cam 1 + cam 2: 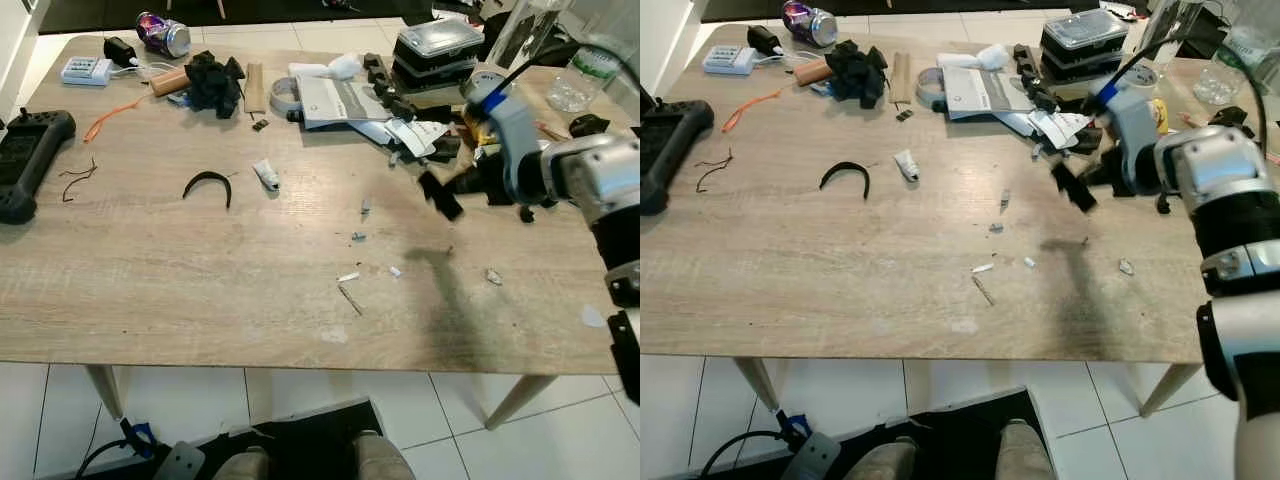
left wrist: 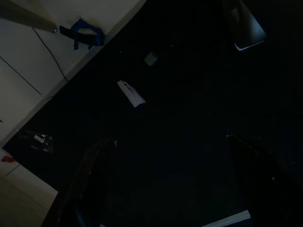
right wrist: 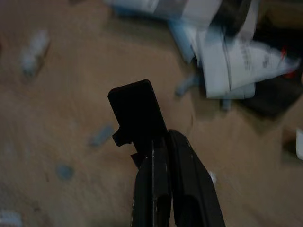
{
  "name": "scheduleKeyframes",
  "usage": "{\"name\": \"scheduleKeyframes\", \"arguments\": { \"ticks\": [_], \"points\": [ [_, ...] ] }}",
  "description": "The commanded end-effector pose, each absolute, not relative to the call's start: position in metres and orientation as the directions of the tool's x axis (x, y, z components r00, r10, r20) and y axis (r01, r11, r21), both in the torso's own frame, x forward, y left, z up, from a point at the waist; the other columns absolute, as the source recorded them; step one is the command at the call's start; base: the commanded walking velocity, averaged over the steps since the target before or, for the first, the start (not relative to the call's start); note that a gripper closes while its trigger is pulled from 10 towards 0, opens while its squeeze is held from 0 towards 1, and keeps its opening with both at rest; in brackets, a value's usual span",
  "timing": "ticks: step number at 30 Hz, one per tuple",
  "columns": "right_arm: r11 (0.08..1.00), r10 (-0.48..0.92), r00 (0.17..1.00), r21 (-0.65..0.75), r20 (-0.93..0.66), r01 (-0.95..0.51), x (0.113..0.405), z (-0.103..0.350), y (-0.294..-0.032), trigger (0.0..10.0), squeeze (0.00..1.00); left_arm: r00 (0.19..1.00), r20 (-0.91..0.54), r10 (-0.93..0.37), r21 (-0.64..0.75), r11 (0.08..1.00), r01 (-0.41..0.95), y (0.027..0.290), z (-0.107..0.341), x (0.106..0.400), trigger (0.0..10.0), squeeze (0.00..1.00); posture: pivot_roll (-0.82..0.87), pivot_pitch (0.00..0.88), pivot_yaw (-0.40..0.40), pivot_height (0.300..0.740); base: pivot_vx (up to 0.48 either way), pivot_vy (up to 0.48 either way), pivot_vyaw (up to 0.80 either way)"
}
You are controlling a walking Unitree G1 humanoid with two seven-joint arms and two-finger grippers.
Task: Picking trash to rubbish bin
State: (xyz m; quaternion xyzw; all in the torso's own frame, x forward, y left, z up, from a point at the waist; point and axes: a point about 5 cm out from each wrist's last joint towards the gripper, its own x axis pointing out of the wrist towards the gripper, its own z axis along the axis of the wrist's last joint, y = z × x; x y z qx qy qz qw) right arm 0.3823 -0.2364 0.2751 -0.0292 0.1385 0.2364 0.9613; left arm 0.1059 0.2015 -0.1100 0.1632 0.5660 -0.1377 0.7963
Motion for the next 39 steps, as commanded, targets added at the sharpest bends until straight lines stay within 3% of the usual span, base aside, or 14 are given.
{"name": "scheduleKeyframes", "arguments": {
  "ticks": [1,3,5,7,10,11,13,17,21,22,23,25,32,39],
  "points": [
    [0.893,0.443,0.894,0.128,-0.072,-0.432,0.381,0.285,-0.240,0.0,0.00,0.269,-0.938,-0.217,-0.069,0.880,0.470,0.152,-0.116,0.095,10.0,0.00,-0.20,0.149,-0.052,0.740,0.000,0.000,0.00],
    [0.861,0.428,0.900,0.264,0.083,-0.434,0.380,0.290,-0.240,0.0,0.00,0.268,-0.939,-0.214,-0.064,0.878,0.475,0.154,-0.116,0.096,10.0,0.00,-0.19,0.139,-0.039,0.740,0.000,0.000,0.00],
    [0.682,0.349,0.858,0.525,0.378,-0.509,0.371,0.291,-0.238,0.0,0.00,0.271,-0.941,-0.204,-0.053,0.877,0.477,0.158,-0.115,0.098,10.0,0.00,-0.17,0.124,-0.022,0.740,0.000,0.000,0.00],
    [0.601,0.305,0.835,0.587,0.459,-0.542,0.366,0.287,-0.236,0.0,0.00,0.274,-0.941,-0.200,-0.048,0.878,0.477,0.160,-0.115,0.100,10.0,0.00,-0.16,0.121,-0.020,0.740,0.000,0.000,0.00],
    [0.516,0.279,0.805,0.625,0.523,-0.585,0.360,0.279,-0.231,0.0,0.00,0.283,-0.939,-0.194,-0.041,0.881,0.471,0.162,-0.114,0.103,10.0,0.00,-0.16,0.111,-0.010,0.740,0.000,0.000,0.00],
    [0.340,0.370,0.724,0.640,0.582,-0.689,0.346,0.251,-0.197,0.7,0.00,0.301,-0.935,-0.187,-0.026,0.884,0.468,0.166,-0.112,0.110,10.0,0.00,-0.13,0.090,0.006,0.740,0.000,0.000,0.00],
    [0.340,0.370,0.724,0.640,0.582,-0.689,0.346,0.251,-0.197,0.7,0.00,0.301,-0.935,-0.187,-0.026,0.884,0.468,0.166,-0.112,0.110,10.0,0.00,-0.13,0.090,0.006,0.740,0.000,0.000,0.00],
    [0.094,0.443,0.591,0.620,0.674,-0.779,0.327,0.234,-0.149,0.0,0.00,0.335,-0.927,-0.167,0.001,0.893,0.449,0.173,-0.108,0.121,10.0,0.00,-0.09,0.063,0.033,0.740,0.000,0.000,0.00],
    [0.003,0.485,0.534,0.609,0.693,-0.793,0.322,0.230,-0.119,0.0,0.00,0.345,-0.925,-0.158,0.010,0.899,0.438,0.177,-0.107,0.123,10.0,0.00,-0.07,0.050,0.042,0.740,0.000,0.000,0.00],
    [-0.001,0.507,0.526,0.611,0.683,-0.792,0.320,0.229,-0.112,3.8,0.00,0.348,-0.925,-0.154,0.011,0.904,0.428,0.178,-0.107,0.124,10.0,0.00,-0.07,0.048,0.043,0.740,0.000,0.000,0.00],
    [-0.001,0.507,0.526,0.611,0.683,-0.792,0.320,0.229,-0.112,3.8,0.00,0.348,-0.925,-0.154,0.011,0.904,0.428,0.178,-0.107,0.124,10.0,0.00,-0.07,0.048,0.043,0.740,0.000,0.000,0.00],
    [0.009,0.536,0.528,0.622,0.658,-0.783,0.320,0.227,-0.103,10.0,0.00,0.353,-0.925,-0.138,0.017,0.915,0.403,0.180,-0.107,0.123,10.0,0.00,-0.06,0.044,0.043,0.740,0.000,0.000,0.00],
    [0.075,0.582,0.568,0.657,0.582,-0.750,0.320,0.215,-0.092,10.0,0.00,0.340,-0.933,-0.115,0.018,0.931,0.365,0.185,-0.108,0.120,10.0,0.00,-0.05,0.038,0.048,0.740,0.000,0.000,0.00],
    [0.088,0.727,0.472,0.614,0.499,-0.784,0.299,0.197,-0.072,10.0,0.00,0.320,-0.941,-0.112,0.019,0.925,0.379,0.186,-0.109,0.118,10.0,0.00,-0.06,0.037,0.061,0.740,-0.320,0.000,0.00]
  ]
}}
